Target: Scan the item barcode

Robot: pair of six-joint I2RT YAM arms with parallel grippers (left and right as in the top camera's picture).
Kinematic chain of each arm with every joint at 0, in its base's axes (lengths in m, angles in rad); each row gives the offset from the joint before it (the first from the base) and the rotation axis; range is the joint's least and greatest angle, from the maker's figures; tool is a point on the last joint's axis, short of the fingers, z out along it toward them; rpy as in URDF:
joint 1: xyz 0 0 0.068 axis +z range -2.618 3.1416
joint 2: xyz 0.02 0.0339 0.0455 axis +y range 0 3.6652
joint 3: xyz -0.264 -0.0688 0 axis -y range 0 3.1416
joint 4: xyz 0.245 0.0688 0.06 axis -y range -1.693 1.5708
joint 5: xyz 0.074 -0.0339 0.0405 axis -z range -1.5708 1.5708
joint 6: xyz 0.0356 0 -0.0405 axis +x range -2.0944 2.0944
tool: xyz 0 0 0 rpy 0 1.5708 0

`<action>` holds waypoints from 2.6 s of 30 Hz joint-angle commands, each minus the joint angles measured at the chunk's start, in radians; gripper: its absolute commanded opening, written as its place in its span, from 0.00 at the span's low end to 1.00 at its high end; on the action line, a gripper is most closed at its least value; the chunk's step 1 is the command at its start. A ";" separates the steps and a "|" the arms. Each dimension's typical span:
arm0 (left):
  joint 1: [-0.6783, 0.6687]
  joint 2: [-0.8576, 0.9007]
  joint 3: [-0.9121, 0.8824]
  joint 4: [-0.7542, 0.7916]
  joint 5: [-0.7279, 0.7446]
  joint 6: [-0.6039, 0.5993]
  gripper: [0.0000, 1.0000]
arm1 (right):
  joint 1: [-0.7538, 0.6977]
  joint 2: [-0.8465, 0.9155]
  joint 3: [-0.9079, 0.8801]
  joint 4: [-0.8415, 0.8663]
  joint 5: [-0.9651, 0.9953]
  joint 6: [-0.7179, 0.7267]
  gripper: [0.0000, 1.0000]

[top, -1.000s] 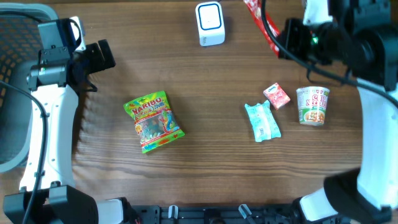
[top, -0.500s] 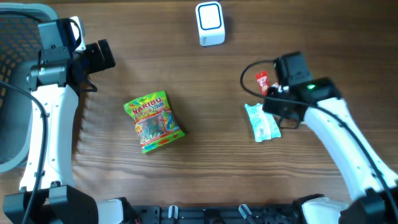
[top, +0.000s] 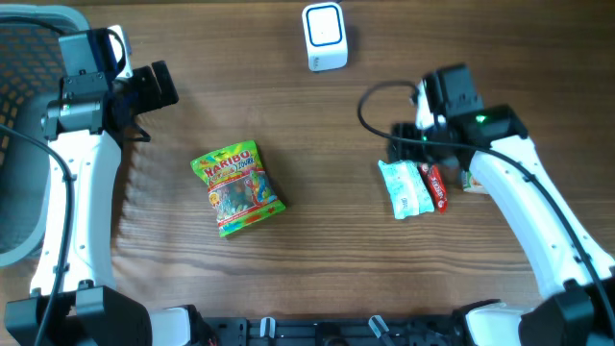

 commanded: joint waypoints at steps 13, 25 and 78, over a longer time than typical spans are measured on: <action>0.008 -0.009 0.008 0.002 0.008 0.016 1.00 | 0.480 0.364 0.133 0.430 -0.234 -0.136 0.79; 0.008 -0.009 0.008 0.002 0.008 0.016 1.00 | 0.554 0.645 0.133 0.650 -0.254 -0.146 0.75; 0.008 -0.009 0.008 0.003 0.008 0.016 1.00 | 0.908 0.259 0.137 0.243 0.359 -0.196 0.55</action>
